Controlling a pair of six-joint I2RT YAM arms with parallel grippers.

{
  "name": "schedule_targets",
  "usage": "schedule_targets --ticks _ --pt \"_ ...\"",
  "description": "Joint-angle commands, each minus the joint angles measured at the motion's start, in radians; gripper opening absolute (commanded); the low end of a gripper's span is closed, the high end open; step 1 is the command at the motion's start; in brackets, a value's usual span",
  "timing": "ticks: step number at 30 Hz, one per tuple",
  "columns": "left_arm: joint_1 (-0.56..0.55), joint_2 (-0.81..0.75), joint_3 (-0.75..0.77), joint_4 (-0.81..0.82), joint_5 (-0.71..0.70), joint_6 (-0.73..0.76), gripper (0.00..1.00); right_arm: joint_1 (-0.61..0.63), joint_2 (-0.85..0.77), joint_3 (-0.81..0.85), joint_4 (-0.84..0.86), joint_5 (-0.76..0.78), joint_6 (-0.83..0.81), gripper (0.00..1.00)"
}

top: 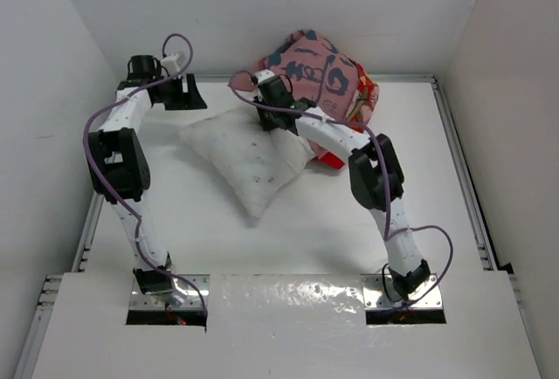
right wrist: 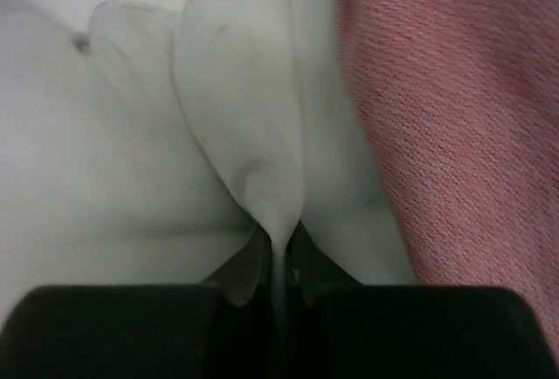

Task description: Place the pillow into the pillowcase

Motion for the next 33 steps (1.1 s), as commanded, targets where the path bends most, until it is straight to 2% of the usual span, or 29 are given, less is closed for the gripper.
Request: schedule_targets --ticks 1,2,4,5,7,8,10,11,13,15,16,17,19,21,22,23,27,32,33 --pt "-0.007 -0.04 -0.002 0.015 -0.01 0.049 0.69 -0.013 -0.195 -0.213 -0.012 0.043 0.056 0.0" --pt "-0.008 -0.041 -0.008 0.018 0.002 0.049 0.69 -0.024 -0.312 -0.384 0.014 0.037 0.054 0.0" --pt "-0.034 -0.046 -0.026 0.006 0.027 0.073 0.68 -0.071 -0.441 -0.549 0.081 0.014 0.069 0.0" --pt "-0.055 -0.046 -0.04 -0.002 0.004 0.111 0.68 -0.118 -0.567 -0.694 0.103 -0.056 0.074 0.0" --pt "-0.141 -0.049 -0.056 -0.028 -0.037 0.161 0.65 -0.166 -0.679 -0.874 0.166 -0.149 0.057 0.0" --pt "-0.18 -0.049 -0.077 -0.034 -0.06 0.202 0.64 -0.201 -0.769 -0.916 0.181 -0.292 0.003 0.0" --pt "-0.267 -0.043 -0.115 -0.027 -0.03 0.234 0.61 -0.235 -0.842 -1.011 0.204 -0.426 -0.079 0.0" --pt "-0.29 -0.041 -0.128 0.004 -0.01 0.233 0.61 -0.244 -0.906 -1.033 0.215 -0.548 -0.099 0.0" --pt "-0.344 -0.034 -0.17 0.044 0.028 0.219 0.62 -0.267 -0.96 -1.1 0.274 -0.639 -0.108 0.0" --pt "-0.417 -0.029 -0.184 0.072 0.073 0.233 0.68 -0.286 -1.017 -1.129 0.336 -0.69 -0.075 0.0" --pt "-0.445 -0.031 -0.198 0.075 0.087 0.266 0.8 -0.3 -1.028 -1.148 0.345 -0.69 -0.063 0.0" --pt "-0.506 -0.04 -0.209 0.099 0.081 0.282 0.84 -0.301 -1.045 -1.151 0.344 -0.683 -0.061 0.0" --pt "-0.56 -0.057 -0.267 0.157 0.029 0.313 0.92 -0.301 -1.054 -1.148 0.328 -0.637 -0.059 0.0" --pt "-0.615 -0.08 -0.316 0.298 -0.033 0.302 0.93 -0.303 -1.065 -1.143 0.316 -0.628 -0.052 0.0" --pt "-0.619 -0.083 -0.357 0.358 -0.066 0.249 0.93 -0.303 -1.068 -1.137 0.312 -0.634 -0.05 0.0" --pt "-0.619 -0.08 -0.367 0.453 -0.135 0.215 0.93 -0.303 -1.071 -1.134 0.302 -0.635 -0.035 0.0" --pt "-0.619 -0.057 -0.378 0.576 -0.266 0.161 0.76 -0.303 -1.094 -1.133 0.273 -0.641 -0.019 0.0" --pt "-0.613 -0.055 -0.392 0.593 -0.326 0.219 0.61 -0.303 -1.105 -1.117 0.21 -0.64 -0.038 0.0" --pt "-0.61 -0.057 -0.392 0.587 -0.324 0.225 0.61 -0.303 -1.105 -1.111 0.198 -0.635 -0.045 0.0"
